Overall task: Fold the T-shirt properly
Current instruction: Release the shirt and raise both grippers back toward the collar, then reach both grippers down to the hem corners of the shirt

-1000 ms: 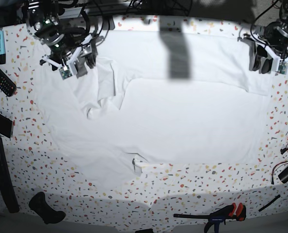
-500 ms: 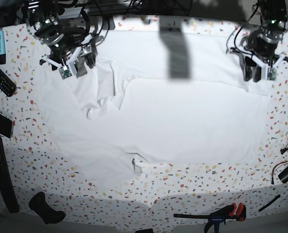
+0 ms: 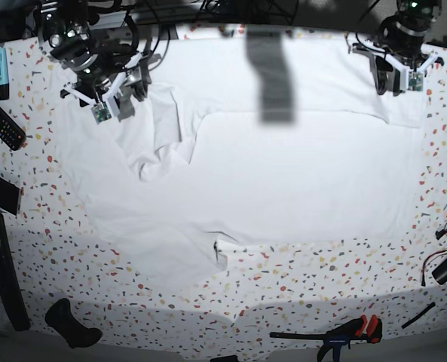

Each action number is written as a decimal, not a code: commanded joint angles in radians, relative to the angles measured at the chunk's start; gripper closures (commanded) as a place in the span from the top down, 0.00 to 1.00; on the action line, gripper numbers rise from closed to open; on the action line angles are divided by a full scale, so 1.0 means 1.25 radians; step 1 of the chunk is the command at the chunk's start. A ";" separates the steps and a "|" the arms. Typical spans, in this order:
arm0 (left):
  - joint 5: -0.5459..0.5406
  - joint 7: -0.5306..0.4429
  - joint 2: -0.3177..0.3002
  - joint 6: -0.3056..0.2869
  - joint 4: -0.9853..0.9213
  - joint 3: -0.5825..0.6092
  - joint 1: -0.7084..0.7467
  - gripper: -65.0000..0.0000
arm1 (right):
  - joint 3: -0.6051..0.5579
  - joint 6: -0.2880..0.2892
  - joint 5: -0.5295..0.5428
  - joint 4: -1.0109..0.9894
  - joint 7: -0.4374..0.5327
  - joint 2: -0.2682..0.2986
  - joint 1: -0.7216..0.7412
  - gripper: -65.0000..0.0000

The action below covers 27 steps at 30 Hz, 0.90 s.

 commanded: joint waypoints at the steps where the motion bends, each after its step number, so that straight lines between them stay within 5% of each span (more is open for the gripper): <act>1: 0.023 0.045 -0.005 0.007 -0.001 -0.002 0.011 0.28 | 0.005 -0.003 -0.015 0.007 -0.022 0.006 -0.009 0.50; 11: 0.023 0.030 -0.005 0.007 0.002 -0.002 -0.002 0.28 | 0.005 -0.004 -0.020 0.007 -0.002 0.007 -0.086 0.50; 27: 0.024 0.030 -0.008 0.006 0.180 -0.002 -0.056 0.28 | 0.005 -0.004 -0.020 0.071 0.037 0.007 -0.040 0.50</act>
